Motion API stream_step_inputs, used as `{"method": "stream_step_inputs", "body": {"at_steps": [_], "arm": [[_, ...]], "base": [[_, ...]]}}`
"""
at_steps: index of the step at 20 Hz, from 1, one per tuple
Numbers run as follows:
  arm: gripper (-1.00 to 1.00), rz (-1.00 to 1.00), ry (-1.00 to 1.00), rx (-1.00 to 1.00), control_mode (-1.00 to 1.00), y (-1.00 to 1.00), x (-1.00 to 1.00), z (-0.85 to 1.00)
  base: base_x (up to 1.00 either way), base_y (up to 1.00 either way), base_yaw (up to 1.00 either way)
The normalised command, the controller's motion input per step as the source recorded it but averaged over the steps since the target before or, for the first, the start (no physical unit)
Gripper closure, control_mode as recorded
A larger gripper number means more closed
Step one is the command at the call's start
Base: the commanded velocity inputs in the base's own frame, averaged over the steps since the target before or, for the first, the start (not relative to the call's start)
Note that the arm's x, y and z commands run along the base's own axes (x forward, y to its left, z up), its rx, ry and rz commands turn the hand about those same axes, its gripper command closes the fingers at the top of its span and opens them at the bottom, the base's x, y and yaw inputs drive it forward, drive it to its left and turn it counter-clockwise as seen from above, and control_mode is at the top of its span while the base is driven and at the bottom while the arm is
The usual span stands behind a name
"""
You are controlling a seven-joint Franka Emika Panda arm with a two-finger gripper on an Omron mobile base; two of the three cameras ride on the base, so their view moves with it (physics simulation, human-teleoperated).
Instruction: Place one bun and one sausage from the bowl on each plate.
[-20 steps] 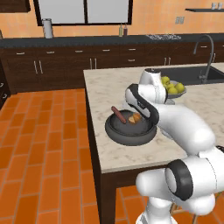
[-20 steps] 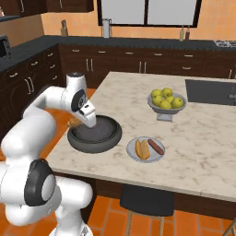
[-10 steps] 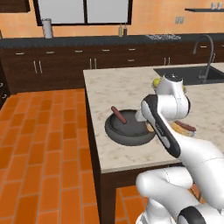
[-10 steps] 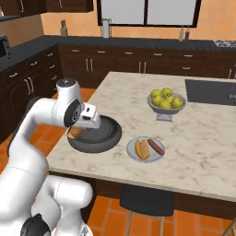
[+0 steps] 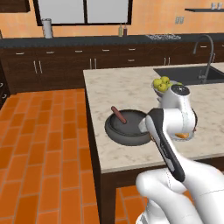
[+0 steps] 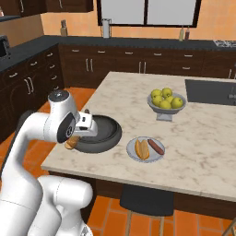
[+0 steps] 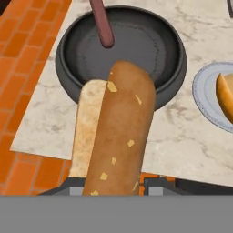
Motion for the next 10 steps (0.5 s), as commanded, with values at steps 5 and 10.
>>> {"method": "stream_step_inputs", "body": {"at_steps": [5, 10], "arm": [[1.0, 0.0, 0.0, 0.0, 1.0, 0.0, -0.07, 0.0], [1.0, 0.0, 0.0, 0.0, 1.0, 0.0, 0.0, 0.0]], "base": [[-0.62, -0.35, -0.02], [-0.56, -1.0, -0.03]]}}
